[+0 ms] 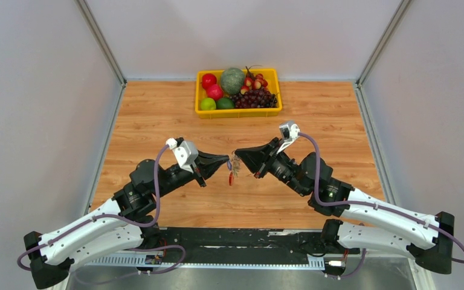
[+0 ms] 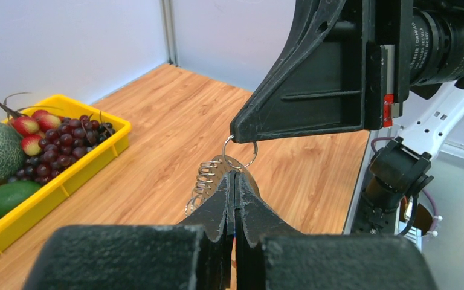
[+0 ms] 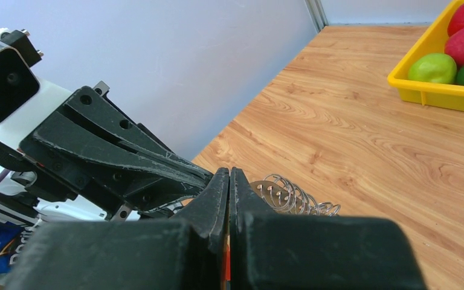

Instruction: Put the keys on the keyring

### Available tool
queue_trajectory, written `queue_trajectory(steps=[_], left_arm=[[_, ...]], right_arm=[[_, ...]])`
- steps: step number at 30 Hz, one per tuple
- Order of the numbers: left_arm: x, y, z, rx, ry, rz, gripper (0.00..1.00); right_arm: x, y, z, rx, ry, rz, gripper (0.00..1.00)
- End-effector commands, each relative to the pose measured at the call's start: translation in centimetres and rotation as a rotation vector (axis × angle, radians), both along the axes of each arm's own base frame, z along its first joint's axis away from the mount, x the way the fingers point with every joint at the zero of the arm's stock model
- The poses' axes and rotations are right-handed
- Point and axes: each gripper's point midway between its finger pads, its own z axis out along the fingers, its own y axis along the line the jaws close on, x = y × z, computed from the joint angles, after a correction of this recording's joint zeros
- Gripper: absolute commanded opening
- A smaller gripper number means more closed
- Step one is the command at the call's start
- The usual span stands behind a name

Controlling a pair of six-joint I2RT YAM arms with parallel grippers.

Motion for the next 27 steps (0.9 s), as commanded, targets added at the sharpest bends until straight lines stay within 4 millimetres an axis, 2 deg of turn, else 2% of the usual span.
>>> queue_trajectory(steps=[1, 18, 27], left_arm=[[0.07, 0.31, 0.96, -0.020, -0.045, 0.015, 0.00], [-0.27, 0.56, 1.34, -0.038, -0.055, 0.010, 0.00], [-0.20, 0.53, 1.24, -0.035, -0.054, 0.012, 0.00]], right_arm=[[-0.45, 0.06, 4.50, 0.128, -0.035, 0.015, 0.00], [-0.90, 0.62, 4.33, 0.130, -0.021, 0.047, 0.00], [-1.20, 0.50, 4.97, 0.144, -0.031, 0.060, 0.00]])
